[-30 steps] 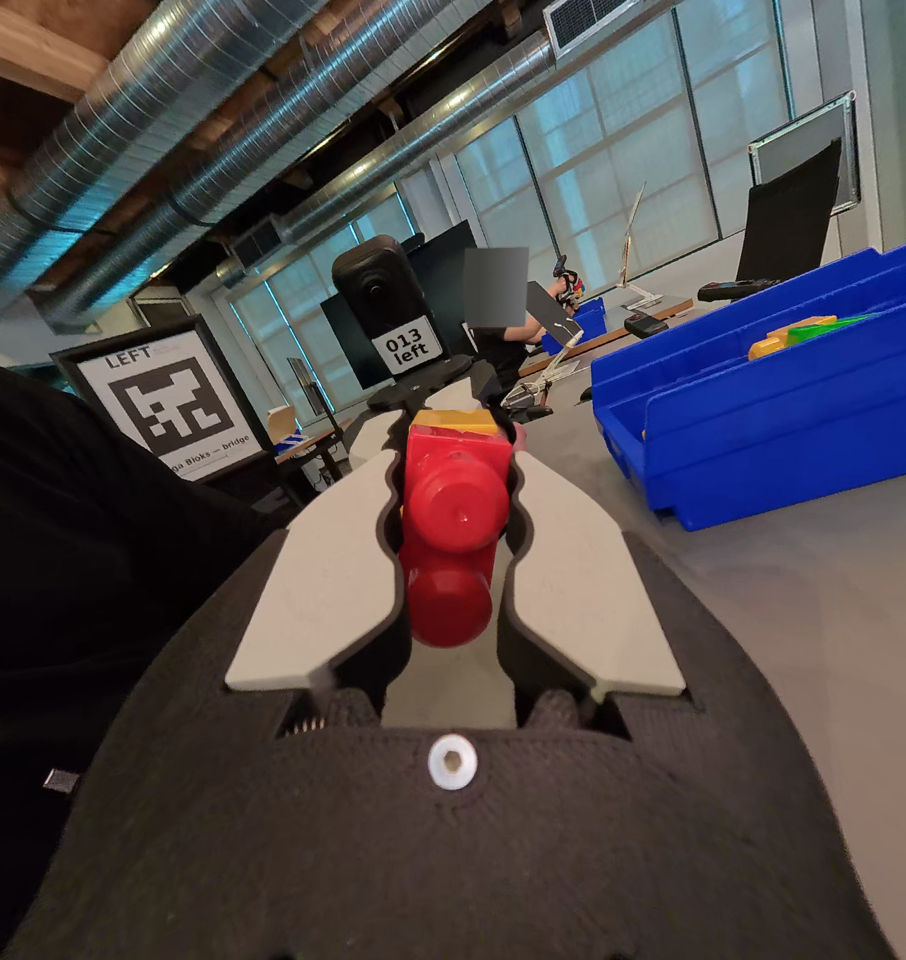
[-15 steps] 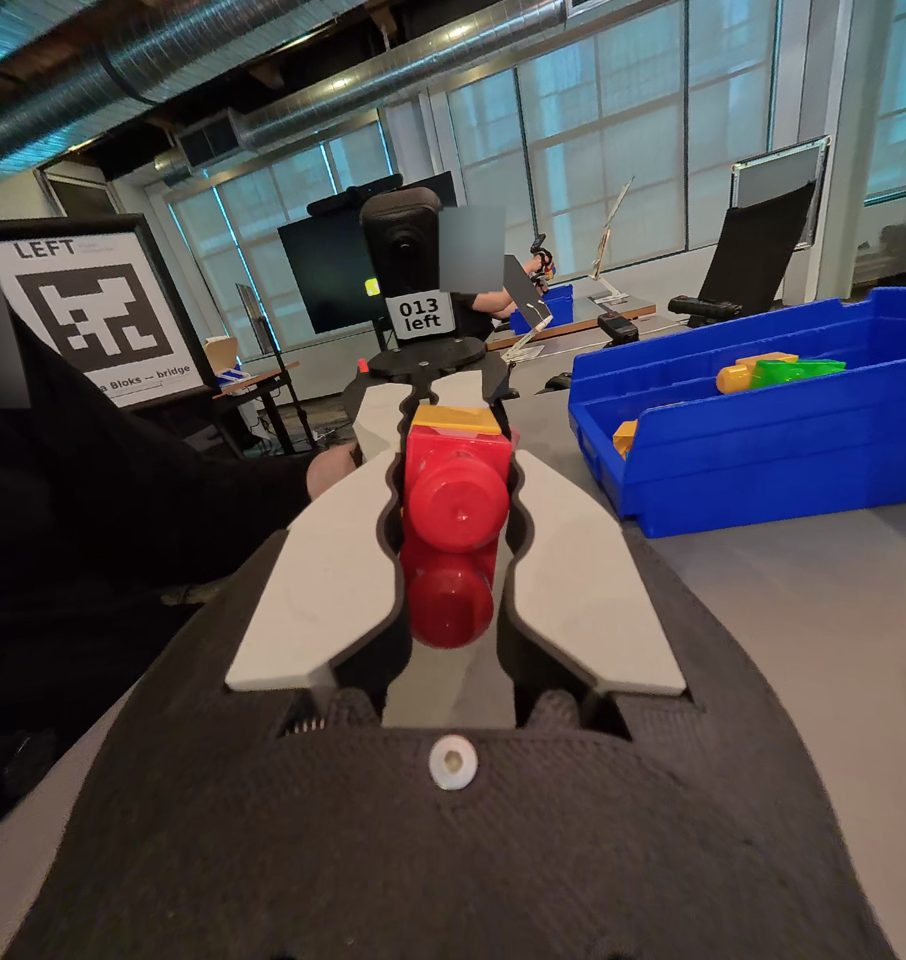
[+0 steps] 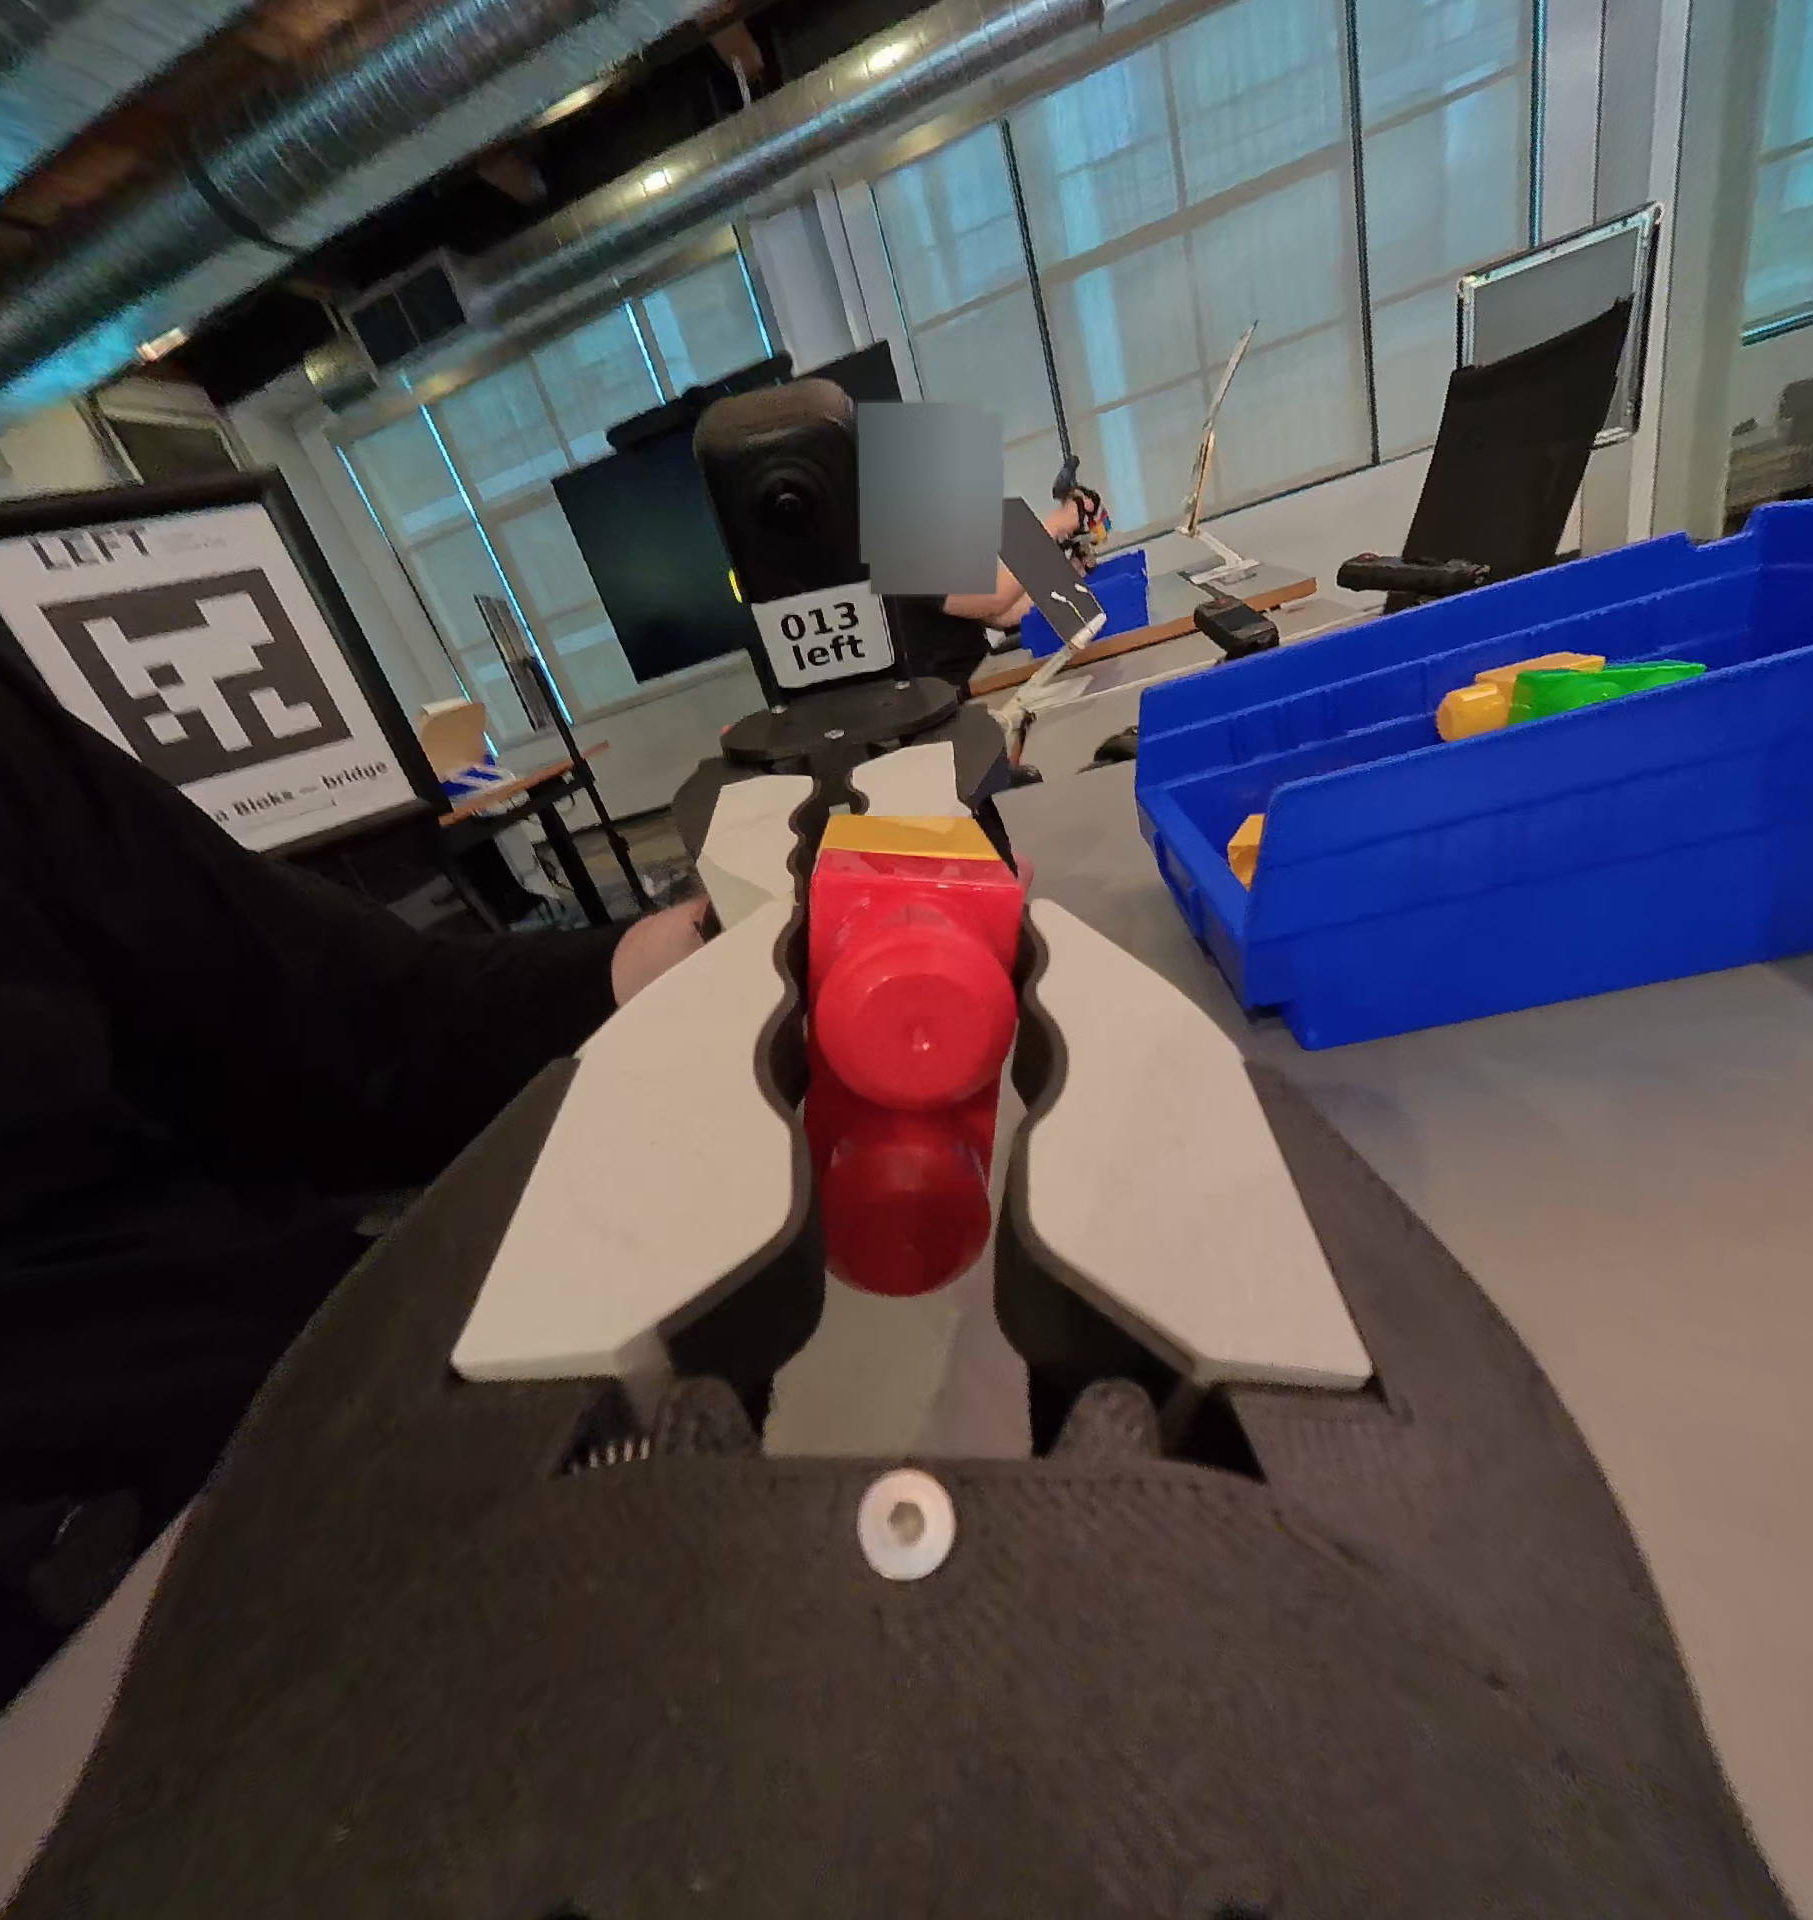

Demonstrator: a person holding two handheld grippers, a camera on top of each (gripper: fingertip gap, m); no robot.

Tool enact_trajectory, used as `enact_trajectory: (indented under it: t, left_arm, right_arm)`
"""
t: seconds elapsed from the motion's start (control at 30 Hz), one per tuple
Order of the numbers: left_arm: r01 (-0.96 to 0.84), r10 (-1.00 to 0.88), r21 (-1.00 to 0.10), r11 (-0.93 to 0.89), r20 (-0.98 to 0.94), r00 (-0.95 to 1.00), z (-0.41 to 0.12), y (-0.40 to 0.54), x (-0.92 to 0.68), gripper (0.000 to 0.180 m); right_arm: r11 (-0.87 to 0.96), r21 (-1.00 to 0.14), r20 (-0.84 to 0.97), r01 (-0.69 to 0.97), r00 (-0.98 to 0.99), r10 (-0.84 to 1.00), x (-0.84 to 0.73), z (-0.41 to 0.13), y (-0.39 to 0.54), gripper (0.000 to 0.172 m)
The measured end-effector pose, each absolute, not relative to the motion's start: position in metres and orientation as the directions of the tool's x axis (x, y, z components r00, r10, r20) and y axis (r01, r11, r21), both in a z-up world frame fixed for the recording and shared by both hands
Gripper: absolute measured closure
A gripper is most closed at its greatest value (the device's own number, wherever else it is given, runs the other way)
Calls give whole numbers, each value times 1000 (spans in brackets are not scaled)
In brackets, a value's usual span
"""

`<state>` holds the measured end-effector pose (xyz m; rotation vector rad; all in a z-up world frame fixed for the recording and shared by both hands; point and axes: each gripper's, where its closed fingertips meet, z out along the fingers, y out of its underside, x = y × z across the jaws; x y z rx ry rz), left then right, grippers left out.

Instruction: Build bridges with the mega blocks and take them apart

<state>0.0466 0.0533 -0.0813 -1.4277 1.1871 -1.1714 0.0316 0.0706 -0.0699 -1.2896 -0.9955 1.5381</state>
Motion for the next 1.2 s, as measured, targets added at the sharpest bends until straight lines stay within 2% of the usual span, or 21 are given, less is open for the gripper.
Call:
enact_trajectory:
  t: [0.13,0.23,0.37,0.43,0.6,0.8,0.97,1.13,1.2]
  left_arm:
    - [-90,-981,-979,-186,180,70,-82,58,48,175]
    - [-46,-971,-974,-224,219,91,-81,66,42,175]
    - [20,-961,-966,-257,258,104,-73,73,36,176]
    - [12,-961,-965,-261,261,89,-74,70,37,175]
    - [24,-955,-961,-275,276,105,-76,76,39,175]
    - [39,-952,-954,-298,300,65,-72,72,39,153]
    - [34,-956,-960,-279,281,81,-73,73,39,157]
    - [24,-954,-962,-274,275,123,-77,78,38,173]
    - [24,-953,-961,-275,275,124,-77,78,38,174]
  right_arm:
    - [-301,-944,-294,-132,-74,953,34,-68,74,133]
    - [-400,-902,-392,-165,-78,917,39,-70,87,116]
    - [-382,-919,-375,-96,-82,923,38,-79,84,124]
    - [-389,-919,-382,-65,-94,919,34,-83,80,136]
    - [-411,-910,-407,-57,-76,910,36,-86,84,136]
    - [-473,-871,-465,-133,-88,881,43,-80,94,136]
    - [-478,-866,-470,-147,-90,878,44,-79,94,136]
    - [-473,-870,-463,-138,-98,881,42,-79,92,136]
    - [-461,-877,-453,-135,-91,887,41,-80,91,136]
